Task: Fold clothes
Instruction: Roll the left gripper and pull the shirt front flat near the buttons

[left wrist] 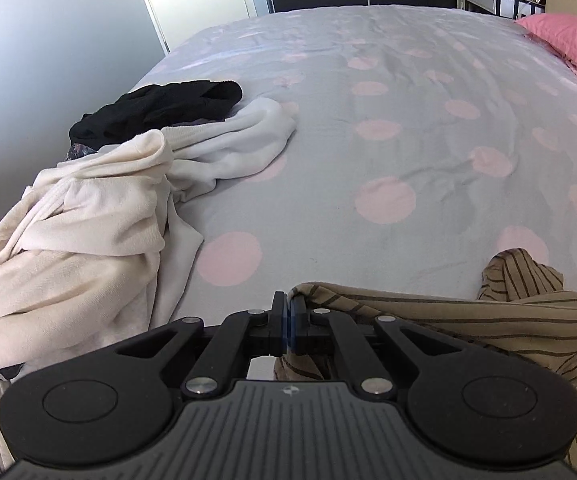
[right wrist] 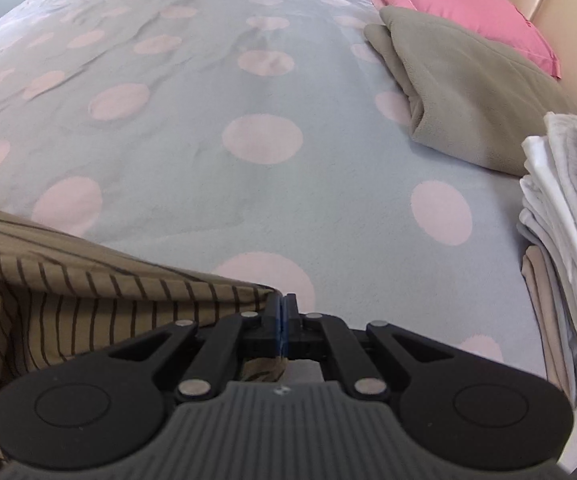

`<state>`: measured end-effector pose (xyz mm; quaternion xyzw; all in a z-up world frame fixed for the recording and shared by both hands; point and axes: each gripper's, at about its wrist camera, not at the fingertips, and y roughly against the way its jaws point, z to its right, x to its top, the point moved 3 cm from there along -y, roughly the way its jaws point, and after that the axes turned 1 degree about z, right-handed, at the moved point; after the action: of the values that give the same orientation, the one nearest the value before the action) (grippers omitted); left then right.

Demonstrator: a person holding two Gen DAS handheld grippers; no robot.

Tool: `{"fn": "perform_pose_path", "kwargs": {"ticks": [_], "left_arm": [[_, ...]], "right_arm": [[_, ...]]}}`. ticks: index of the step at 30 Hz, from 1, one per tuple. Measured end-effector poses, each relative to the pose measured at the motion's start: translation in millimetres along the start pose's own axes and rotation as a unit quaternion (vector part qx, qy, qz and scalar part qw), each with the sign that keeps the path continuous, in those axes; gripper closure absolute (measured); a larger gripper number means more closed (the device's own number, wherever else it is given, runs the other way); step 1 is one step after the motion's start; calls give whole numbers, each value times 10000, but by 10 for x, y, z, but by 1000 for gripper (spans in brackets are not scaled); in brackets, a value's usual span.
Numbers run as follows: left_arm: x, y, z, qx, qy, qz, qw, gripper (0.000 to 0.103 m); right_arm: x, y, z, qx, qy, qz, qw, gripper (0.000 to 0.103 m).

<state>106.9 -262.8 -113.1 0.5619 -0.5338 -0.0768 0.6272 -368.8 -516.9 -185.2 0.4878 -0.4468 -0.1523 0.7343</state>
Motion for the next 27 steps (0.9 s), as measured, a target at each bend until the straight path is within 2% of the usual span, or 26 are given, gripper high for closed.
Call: {"fn": "perform_pose_path", "kwargs": {"ticks": [5,7,9,12,14,16,18,21,24,27], "left_arm": [[-53,31,73,-43,-395,118,9991,102],[-71,54,104,-67,-567,186,9982,96],[-96,95,148,-105,-848,281,9959,84],[-145,190,242,-187,-1472,475,9878,81],[-178,253,306,-241,-1885,604,9799,75],[-212,317,369,-294,-2293,731,9702,70],[-251,367,464,-364,-2746,854,9571,68],[-356,359,607,-391,-3526,983,9298,68],[-481,318,719,-350,-4294,1076,8960,67],[-606,278,831,-308,-5032,1162,8558,65]], "right_arm": [[-11,-30,-80,4,273,-55,9996,98],[-3,-8,-100,-54,370,-8,9993,95],[17,33,-102,-51,391,45,9992,93],[33,114,-109,-88,446,97,9989,87],[36,198,-117,-130,537,189,9983,80],[45,286,-142,-149,641,287,9974,80],[68,360,-191,-76,799,409,9959,80],[105,432,-282,73,1124,576,9920,80],[134,465,-378,284,1576,628,9851,80],[157,514,-461,548,2100,734,9734,79]]}}
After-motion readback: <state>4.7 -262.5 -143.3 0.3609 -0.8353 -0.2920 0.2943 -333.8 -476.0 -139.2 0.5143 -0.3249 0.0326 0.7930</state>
